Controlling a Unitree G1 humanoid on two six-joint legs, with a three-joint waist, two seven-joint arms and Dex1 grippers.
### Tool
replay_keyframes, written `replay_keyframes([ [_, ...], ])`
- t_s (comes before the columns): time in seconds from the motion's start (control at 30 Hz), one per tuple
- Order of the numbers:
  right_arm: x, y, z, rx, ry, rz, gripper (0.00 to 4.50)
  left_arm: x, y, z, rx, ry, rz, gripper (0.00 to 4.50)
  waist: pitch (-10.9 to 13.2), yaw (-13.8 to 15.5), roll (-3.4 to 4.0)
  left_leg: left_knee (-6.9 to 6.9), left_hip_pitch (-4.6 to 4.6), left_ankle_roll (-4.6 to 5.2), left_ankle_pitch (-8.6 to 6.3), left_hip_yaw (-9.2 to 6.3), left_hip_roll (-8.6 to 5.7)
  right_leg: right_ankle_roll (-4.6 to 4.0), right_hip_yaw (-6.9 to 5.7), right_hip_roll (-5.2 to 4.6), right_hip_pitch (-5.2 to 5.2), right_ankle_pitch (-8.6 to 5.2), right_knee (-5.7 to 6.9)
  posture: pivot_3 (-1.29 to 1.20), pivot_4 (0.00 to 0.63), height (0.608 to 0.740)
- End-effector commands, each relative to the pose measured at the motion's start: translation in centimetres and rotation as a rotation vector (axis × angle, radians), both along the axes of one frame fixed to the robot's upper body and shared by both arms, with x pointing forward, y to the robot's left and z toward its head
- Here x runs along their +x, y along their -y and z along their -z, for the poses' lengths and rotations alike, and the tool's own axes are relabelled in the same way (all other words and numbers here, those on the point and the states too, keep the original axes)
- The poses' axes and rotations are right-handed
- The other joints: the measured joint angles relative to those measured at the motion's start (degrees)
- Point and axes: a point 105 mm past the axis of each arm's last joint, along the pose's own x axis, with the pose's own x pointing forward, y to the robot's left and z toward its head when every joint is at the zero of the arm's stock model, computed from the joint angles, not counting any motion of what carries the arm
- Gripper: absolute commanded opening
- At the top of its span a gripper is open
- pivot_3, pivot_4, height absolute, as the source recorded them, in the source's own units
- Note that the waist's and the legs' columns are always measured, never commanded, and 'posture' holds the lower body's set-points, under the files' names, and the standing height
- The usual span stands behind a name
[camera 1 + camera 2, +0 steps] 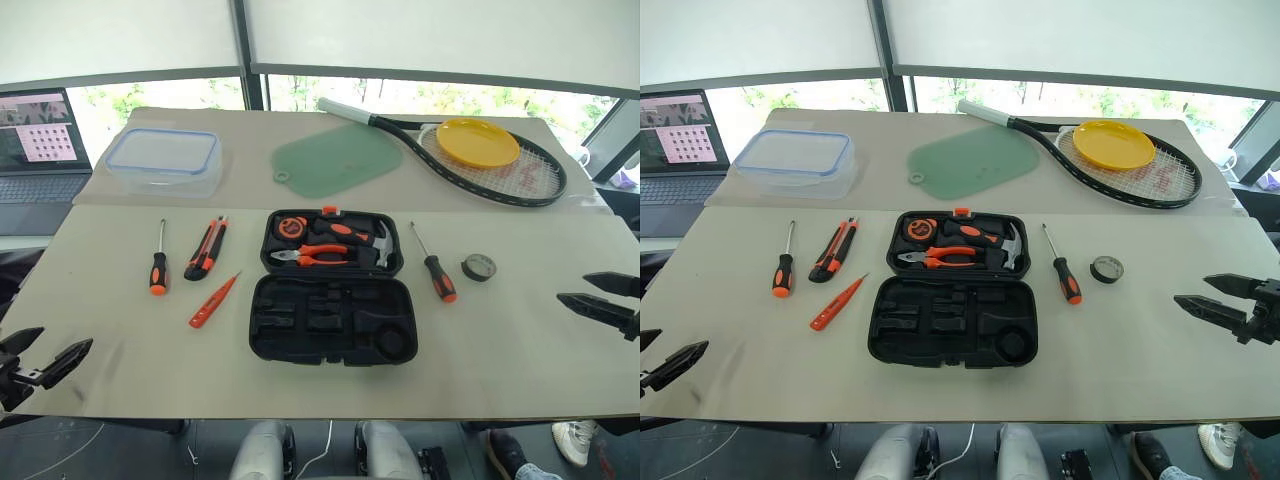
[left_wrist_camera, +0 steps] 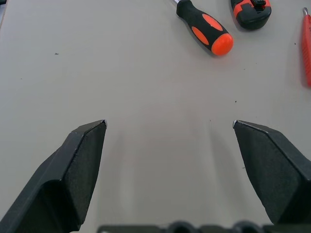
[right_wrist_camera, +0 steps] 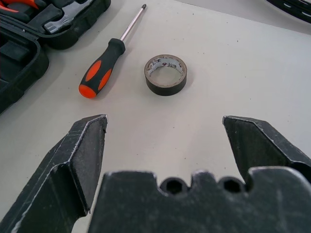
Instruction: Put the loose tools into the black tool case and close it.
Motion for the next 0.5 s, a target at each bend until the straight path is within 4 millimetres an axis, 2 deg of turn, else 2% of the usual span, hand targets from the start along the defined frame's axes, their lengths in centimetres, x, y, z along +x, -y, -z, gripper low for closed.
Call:
replay_keyframes([
  [0.03, 0.2, -0.2, -1.0, -0.036, 0.043, -0.001, 4.43, 0.4, 0.3, -0.8, 0.027, 0.028, 0.009, 4.5, 0.0, 0.0, 0.0, 0.0, 0.0, 0.0, 0.0, 0.0, 0.0, 0.0, 0.0, 0.0, 0.0, 0.0, 0.0, 0.0, 0.15, 0.738],
  [0.13, 0.8, -0.9, -2.6, -0.112, 0.106, 0.007, 4.43, 1.9, 1.5, -1.2, -0.038, 0.03, 0.007, 4.5, 0.0, 0.1, 0.02, 0.0, 0.0, 0.03, 0.02, 0.0, 0.0, 0.0, 0.01, -0.01, 0.0, 0.0, 0.0, 0.0, 0.15, 0.738],
  [0.2, 1.2, -2.4, -4.1, -0.115, 0.154, -0.036, 4.43, 3.0, 2.5, -2.1, -0.07, 0.037, 0.014, 4.5, 0.0, 0.2, 0.02, 0.02, 0.0, 0.01, 0.02, 0.0, 0.0, 0.01, 0.0, -0.01, 0.0, 0.01, 0.06, 0.0, 0.15, 0.738],
  [0.3, 1.5, -5.2, -6.0, -0.102, 0.204, -0.114, 4.43, 4.9, 2.7, -3.0, -0.081, 0.022, -0.041, 4.5, 0.0, 0.4, 0.02, 0.03, 0.0, 0.1, 0.09, -0.01, 0.0, 0.13, 0.0, 0.01, 0.02, 0.07, 0.11, 0.0, 0.15, 0.738],
  [0.37, 1.5, -7.9, -7.2, -0.084, 0.234, -0.204, 4.43, 6.7, 3.1, -3.5, -0.121, 0.002, -0.082, 4.5, 0.0, 0.4, 0.02, 0.01, 0.01, 0.13, 0.11, -0.02, 0.0, 0.44, 0.01, 0.06, 0.03, 0.26, 0.1, 0.0, 0.15, 0.738],
  [0.43, 1.1, -10.8, -8.0, -0.071, 0.255, -0.304, 4.43, 8.3, 3.5, -3.8, -0.15, -0.036, -0.119, 4.5, 0.0, 0.5, 0.01, 0.02, 0.01, 0.14, 0.12, -0.03, -0.02, 0.48, 0.0, 0.07, 0.04, 0.28, 0.16, 0.0, 0.15, 0.738],
  [0.5, 0.7, -12.6, -8.4, -0.062, 0.263, -0.372, 4.43, 9.3, 3.8, -3.7, -0.168, -0.068, -0.14, 4.5, 0.0, 0.6, 0.0, 0.02, 0.01, 0.13, 0.13, -0.04, -0.02, 0.48, 0.0, 0.09, 0.05, 0.29, 0.16, 0.0, 0.15, 0.738],
])
